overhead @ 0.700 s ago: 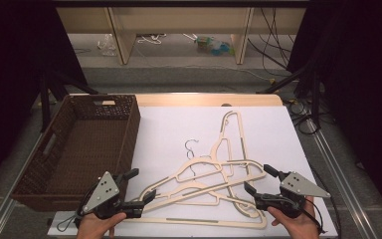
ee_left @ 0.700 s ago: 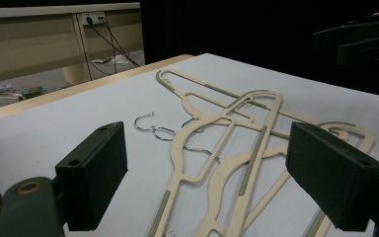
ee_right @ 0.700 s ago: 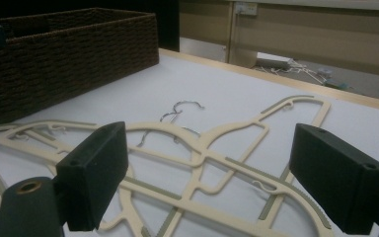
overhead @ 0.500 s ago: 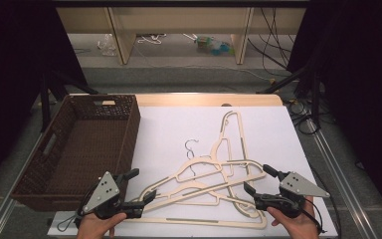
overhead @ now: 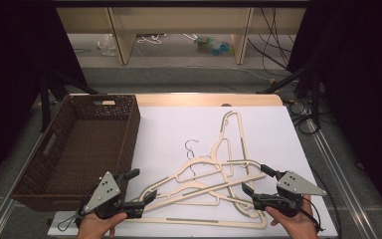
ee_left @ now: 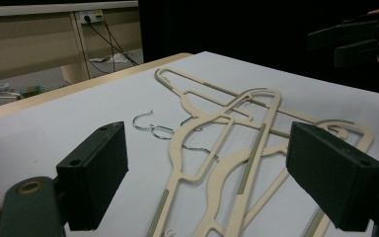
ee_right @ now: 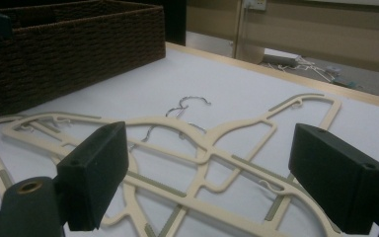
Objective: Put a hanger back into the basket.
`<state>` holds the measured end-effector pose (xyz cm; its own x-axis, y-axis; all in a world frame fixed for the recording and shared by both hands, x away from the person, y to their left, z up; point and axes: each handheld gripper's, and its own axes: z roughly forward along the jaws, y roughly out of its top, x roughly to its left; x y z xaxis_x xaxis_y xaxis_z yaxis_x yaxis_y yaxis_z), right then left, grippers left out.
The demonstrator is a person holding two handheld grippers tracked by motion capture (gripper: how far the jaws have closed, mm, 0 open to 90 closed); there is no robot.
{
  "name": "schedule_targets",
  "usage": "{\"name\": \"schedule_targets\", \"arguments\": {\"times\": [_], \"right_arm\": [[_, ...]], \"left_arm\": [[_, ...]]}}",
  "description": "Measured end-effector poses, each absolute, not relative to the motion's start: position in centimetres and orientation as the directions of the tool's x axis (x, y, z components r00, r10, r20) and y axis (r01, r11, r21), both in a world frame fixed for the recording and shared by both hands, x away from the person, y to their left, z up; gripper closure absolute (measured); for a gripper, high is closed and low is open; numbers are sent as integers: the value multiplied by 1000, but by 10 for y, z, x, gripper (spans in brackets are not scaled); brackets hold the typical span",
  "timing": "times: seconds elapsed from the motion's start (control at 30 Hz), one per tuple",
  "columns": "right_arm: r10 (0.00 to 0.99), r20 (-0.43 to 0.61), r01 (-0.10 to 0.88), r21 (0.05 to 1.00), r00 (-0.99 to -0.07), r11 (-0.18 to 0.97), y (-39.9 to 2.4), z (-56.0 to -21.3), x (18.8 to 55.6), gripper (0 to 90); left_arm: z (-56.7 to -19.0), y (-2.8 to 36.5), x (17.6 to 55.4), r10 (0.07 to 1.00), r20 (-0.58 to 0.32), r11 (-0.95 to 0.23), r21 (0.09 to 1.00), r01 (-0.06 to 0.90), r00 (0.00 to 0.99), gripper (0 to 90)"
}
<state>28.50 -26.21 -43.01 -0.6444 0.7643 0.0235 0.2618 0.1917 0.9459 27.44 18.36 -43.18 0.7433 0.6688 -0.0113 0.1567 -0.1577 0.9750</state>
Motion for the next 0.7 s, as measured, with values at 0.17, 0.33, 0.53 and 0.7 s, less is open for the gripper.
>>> {"name": "schedule_targets", "arguments": {"times": [0.17,0.33,0.53,0.7], "right_arm": [[753,2,264,937,-658,229,-266,-431,295,167],[738,18,286,928,-674,238,-269,-429,307,157],[693,-8,332,874,-721,356,-264,-427,341,221],[654,-62,348,807,-754,477,-250,-429,372,264]], "left_arm": [[-433,183,275,673,-19,-157,973,168,739,161],[-433,183,275,672,-17,-159,973,167,740,161],[-434,182,275,674,-26,-150,974,171,738,161],[-434,182,276,674,-27,-149,974,172,738,161]]}}
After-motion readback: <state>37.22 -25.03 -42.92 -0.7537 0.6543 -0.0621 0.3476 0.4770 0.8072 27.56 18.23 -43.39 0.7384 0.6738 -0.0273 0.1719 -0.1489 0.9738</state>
